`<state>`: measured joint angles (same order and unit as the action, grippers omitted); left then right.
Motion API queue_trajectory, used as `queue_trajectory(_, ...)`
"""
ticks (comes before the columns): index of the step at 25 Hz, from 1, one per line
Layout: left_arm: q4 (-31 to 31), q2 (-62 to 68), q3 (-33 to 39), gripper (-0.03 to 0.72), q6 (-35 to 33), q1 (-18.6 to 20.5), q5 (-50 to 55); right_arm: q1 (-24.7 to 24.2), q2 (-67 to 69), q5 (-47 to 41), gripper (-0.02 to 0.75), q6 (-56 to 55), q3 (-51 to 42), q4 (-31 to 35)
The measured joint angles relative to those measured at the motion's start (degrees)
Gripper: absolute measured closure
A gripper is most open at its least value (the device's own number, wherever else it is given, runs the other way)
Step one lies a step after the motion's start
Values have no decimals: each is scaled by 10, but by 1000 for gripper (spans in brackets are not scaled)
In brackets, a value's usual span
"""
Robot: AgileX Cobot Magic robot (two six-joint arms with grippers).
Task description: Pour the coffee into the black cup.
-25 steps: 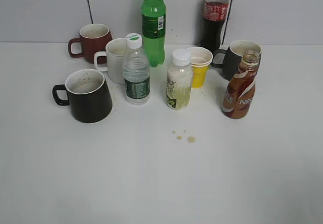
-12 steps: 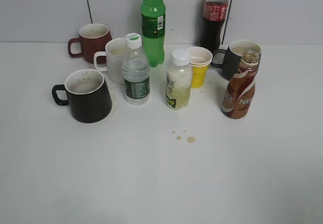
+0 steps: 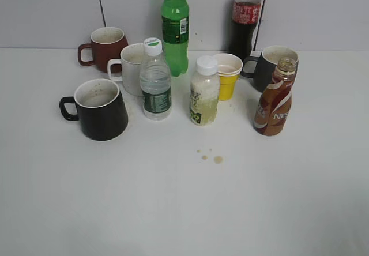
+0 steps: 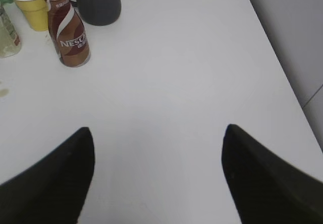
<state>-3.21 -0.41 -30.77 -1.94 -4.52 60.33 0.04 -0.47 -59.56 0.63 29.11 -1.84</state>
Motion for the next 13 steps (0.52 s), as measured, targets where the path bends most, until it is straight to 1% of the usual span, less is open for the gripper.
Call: queue_trajectory(13, 0, 0, 0, 447, 0, 0, 0, 0, -1, 0, 150, 0, 0, 0)
